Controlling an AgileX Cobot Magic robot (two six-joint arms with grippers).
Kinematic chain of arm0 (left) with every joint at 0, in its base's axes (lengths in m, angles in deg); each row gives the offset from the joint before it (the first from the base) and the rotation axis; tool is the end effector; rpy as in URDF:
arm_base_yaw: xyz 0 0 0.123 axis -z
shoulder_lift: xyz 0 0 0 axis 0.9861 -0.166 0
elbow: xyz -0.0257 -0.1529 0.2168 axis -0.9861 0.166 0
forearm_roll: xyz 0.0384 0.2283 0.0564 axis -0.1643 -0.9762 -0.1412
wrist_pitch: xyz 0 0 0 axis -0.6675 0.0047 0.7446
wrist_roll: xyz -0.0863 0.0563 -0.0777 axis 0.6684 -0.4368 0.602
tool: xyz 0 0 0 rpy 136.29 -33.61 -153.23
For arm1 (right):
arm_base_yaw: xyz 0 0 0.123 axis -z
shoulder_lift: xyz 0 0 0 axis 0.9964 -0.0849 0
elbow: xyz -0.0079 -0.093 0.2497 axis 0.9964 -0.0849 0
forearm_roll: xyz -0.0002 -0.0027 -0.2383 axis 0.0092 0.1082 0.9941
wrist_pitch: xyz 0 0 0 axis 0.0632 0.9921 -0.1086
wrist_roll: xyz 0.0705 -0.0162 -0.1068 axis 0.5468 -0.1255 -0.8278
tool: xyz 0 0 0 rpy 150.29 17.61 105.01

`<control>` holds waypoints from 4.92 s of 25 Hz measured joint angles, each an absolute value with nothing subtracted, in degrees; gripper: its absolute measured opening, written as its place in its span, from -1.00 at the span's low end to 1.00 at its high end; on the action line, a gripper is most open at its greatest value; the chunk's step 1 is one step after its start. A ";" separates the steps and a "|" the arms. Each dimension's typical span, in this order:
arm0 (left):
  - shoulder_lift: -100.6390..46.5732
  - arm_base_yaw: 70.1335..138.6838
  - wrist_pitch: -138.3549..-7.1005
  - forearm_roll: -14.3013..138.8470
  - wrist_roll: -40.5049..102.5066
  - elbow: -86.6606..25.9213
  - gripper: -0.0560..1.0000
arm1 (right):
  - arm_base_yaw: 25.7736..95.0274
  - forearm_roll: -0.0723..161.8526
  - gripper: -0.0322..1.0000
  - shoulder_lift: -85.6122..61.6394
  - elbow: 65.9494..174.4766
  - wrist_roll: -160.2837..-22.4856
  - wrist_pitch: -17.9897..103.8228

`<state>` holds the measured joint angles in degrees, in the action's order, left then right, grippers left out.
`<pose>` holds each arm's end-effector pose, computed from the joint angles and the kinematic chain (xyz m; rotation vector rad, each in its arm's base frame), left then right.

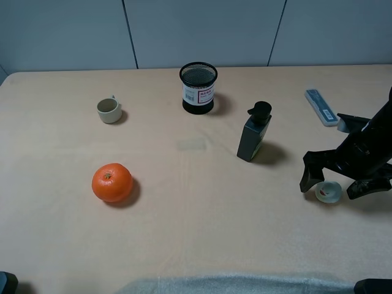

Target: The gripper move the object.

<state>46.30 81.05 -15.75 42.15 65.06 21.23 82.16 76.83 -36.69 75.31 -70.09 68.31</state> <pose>0.0359 0.0126 0.2505 0.0060 2.0509 0.1319 0.2163 0.0263 0.0631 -0.1472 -3.0938 -0.1772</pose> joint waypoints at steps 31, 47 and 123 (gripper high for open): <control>46.30 81.05 -15.75 42.15 65.06 21.23 0.98 | 82.16 76.35 -0.28 -39.15 75.31 -70.09 67.34; 46.30 81.05 -15.75 42.15 65.06 21.23 0.98 | 82.16 76.35 -0.30 -39.15 75.31 -70.09 68.31; 46.30 81.05 -15.75 42.15 65.06 21.23 0.98 | 62.46 75.92 -0.32 -4.27 80.79 -51.98 96.55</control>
<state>46.30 81.05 -15.75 42.15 65.06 21.23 62.46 75.92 -4.27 80.79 -51.98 96.55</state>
